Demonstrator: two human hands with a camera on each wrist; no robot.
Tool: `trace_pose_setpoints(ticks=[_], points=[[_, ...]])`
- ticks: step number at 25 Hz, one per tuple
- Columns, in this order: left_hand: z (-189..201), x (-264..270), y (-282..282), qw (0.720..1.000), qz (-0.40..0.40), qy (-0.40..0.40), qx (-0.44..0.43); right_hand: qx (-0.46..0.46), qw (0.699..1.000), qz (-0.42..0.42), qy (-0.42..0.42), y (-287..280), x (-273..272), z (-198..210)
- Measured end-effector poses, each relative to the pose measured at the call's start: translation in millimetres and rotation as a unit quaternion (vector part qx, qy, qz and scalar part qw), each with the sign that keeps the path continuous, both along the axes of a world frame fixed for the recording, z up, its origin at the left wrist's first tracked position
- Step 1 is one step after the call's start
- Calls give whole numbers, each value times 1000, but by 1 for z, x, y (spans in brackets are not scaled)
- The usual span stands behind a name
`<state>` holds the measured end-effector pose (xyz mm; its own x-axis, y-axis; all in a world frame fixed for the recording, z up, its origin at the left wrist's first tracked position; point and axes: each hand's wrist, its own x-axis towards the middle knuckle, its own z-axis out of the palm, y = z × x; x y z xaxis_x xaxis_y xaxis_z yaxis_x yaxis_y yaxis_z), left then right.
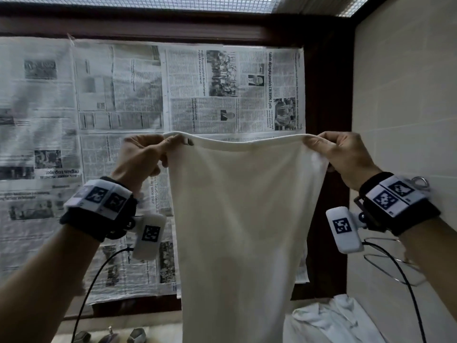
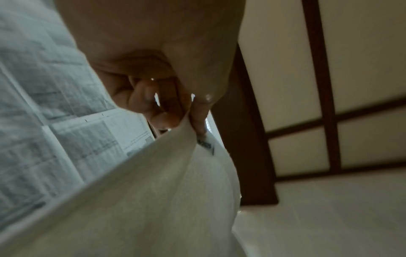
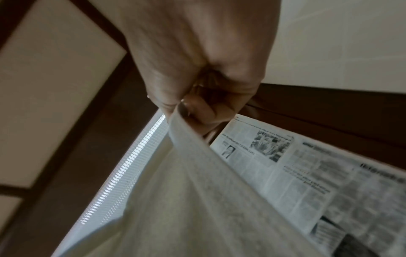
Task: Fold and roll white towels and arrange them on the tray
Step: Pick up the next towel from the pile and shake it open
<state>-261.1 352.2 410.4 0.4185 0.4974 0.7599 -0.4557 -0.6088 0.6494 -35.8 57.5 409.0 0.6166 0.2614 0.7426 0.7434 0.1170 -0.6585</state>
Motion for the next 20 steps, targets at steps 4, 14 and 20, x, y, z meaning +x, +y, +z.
trace_pose_setpoints(ticks=[4,14,20], points=[[12,-6,-11,998,-56,-8,-30,43,995,82,33,-7,-29,7],[-66,63,17,987,-10,68,-145,-27,990,53,129,32,40,-48],[-226,137,50,954,77,232,-176,-178,964,-75,185,78,128,-214]])
